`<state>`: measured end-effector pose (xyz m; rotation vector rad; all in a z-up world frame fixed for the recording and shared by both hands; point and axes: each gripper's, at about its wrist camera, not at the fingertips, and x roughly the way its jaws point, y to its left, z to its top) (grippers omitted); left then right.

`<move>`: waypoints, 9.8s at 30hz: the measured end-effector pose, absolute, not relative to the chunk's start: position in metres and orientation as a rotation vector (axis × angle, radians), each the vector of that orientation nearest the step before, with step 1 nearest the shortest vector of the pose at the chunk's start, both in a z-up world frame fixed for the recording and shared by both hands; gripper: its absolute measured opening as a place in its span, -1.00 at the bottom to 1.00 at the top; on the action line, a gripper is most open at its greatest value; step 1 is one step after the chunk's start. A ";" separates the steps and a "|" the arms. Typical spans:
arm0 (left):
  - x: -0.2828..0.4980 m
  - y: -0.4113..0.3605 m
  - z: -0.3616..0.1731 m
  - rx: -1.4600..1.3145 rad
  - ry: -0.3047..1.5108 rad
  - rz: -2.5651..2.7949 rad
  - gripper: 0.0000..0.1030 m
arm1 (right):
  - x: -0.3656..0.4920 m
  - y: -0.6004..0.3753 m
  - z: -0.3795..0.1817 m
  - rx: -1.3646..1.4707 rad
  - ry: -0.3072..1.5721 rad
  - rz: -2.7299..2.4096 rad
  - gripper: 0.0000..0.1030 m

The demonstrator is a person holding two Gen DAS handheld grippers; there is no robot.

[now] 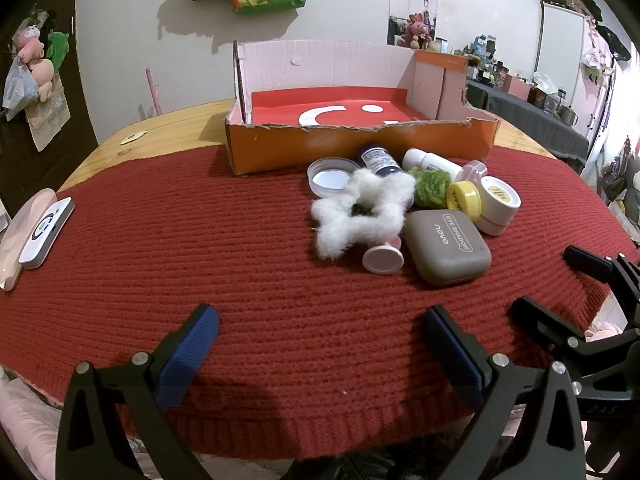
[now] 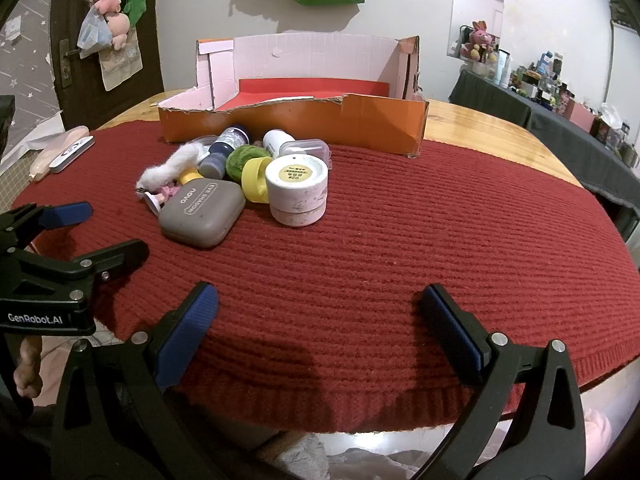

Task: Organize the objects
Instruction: 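Move both grippers toward the pile of small items on the cloth, then grasp the white fluffy star with the left gripper while the right gripper grasps the yellow-labelled white jar, then lift and carry the fluffy star and white jar into the cardboard box with both grippers, then set the white jar on the box floor with the right gripper while the left gripper drops the fluffy star, then withdraw both grippers from the box back toward the remaining items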

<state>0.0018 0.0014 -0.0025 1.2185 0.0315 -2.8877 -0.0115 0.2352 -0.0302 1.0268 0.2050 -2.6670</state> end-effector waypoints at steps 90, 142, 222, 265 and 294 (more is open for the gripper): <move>-0.055 -0.012 0.038 1.289 0.163 -3.068 -0.80 | -0.071 0.215 0.012 1.021 0.074 -2.544 -0.31; -0.116 -0.020 0.078 1.198 0.216 -3.123 -0.82 | -0.136 0.200 0.053 0.964 0.015 -2.481 -0.31; -0.228 -0.034 0.033 1.436 0.242 -2.978 -0.60 | -0.267 0.197 0.008 1.307 0.071 -2.422 -0.10; -0.160 -0.030 0.072 1.294 0.219 -3.051 0.13 | -0.204 0.195 0.053 1.120 0.053 -2.495 0.55; -0.100 -0.027 0.081 1.168 0.129 -3.060 0.78 | -0.134 0.214 0.064 0.988 0.035 -2.595 0.84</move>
